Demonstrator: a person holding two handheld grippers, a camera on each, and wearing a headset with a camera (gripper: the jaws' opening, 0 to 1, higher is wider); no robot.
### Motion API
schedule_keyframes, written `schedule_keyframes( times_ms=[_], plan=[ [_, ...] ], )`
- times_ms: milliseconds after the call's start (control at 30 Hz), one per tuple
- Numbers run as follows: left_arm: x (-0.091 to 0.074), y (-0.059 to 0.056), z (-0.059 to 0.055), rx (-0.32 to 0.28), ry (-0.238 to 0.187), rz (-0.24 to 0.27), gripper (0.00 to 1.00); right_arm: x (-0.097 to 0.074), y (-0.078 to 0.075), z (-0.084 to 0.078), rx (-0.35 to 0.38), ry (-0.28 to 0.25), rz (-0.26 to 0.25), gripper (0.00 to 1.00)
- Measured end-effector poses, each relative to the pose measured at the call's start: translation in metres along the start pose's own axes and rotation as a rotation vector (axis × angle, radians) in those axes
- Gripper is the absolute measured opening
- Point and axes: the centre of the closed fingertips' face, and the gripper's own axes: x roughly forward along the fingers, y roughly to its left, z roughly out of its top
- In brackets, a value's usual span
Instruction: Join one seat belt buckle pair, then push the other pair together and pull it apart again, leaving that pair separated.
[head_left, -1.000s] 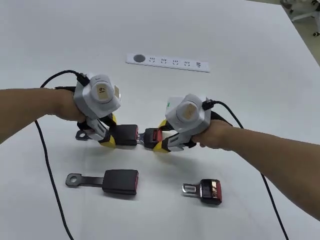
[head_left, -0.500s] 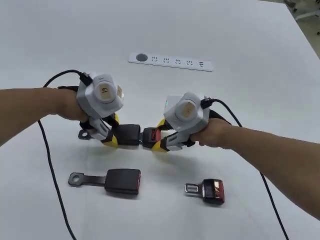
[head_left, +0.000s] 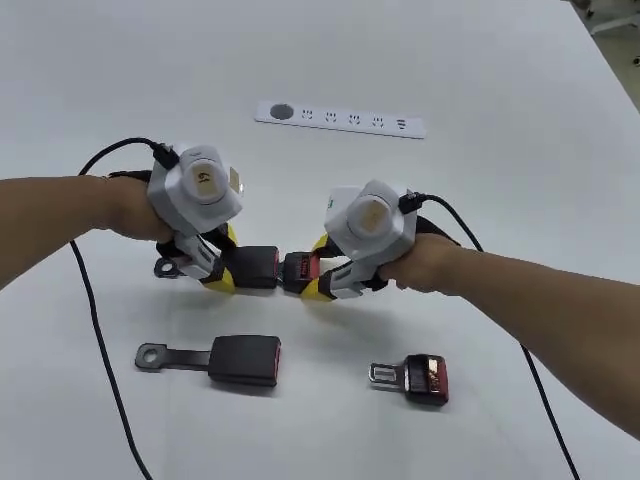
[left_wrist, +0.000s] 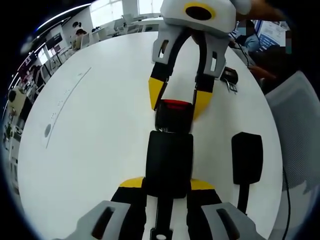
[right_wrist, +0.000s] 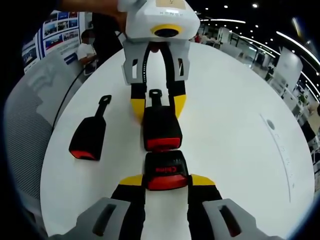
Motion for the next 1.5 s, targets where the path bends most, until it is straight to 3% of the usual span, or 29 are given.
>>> schedule_keyframes(
  times_ms=[67, 267, 433, 533, 733, 800, 900, 1000, 1233, 1500],
  plan=[
    [-0.0005, -0.0007, 0.0005, 0.0, 0.001, 0.0, 0.3, -0.0017, 0.0092, 0.0, 0.012, -0.001, 0.025, 0.27],
    [-0.0008, -0.0011, 0.0008, 0.004, 0.01, -0.001, 0.31, 0.002, 0.0016, -0.0042, -0.018, -0.012, 0.042, 0.27],
    [-0.0005, -0.0013, 0.0007, 0.017, 0.007, -0.008, 0.31, 0.004, 0.0039, -0.0049, -0.027, -0.016, 0.049, 0.27],
    [-0.0005, -0.0011, 0.0015, 0.006, -0.014, -0.003, 0.31, 0.0019, 0.003, -0.0027, -0.019, 0.006, 0.032, 0.27],
    [0.0011, -0.004, 0.0049, 0.033, 0.028, -0.004, 0.3, 0.0006, 0.0043, -0.002, -0.016, 0.031, 0.027, 0.27],
    [0.0007, -0.0038, 0.0041, 0.028, 0.02, -0.004, 0.3, -0.0017, 0.0054, -0.0016, -0.011, 0.03, 0.024, 0.27],
    [-0.0007, -0.0058, 0.0029, 0.042, 0.005, -0.008, 0.31, -0.0017, 0.0068, -0.0021, -0.061, 0.011, 0.041, 0.27],
    [-0.0012, -0.0049, 0.0026, 0.03, -0.009, -0.013, 0.31, 0.0002, 0.0051, -0.0042, -0.059, 0.003, 0.045, 0.28],
    [-0.0016, -0.0028, 0.0023, 0.014, 0.003, -0.006, 0.31, -0.0006, 0.0061, -0.0019, -0.039, 0.03, 0.033, 0.29],
    [-0.0023, -0.0029, 0.0006, 0.023, -0.017, -0.001, 0.32, -0.0032, 0.0073, -0.0033, -0.036, -0.012, 0.031, 0.29]
  ],
)
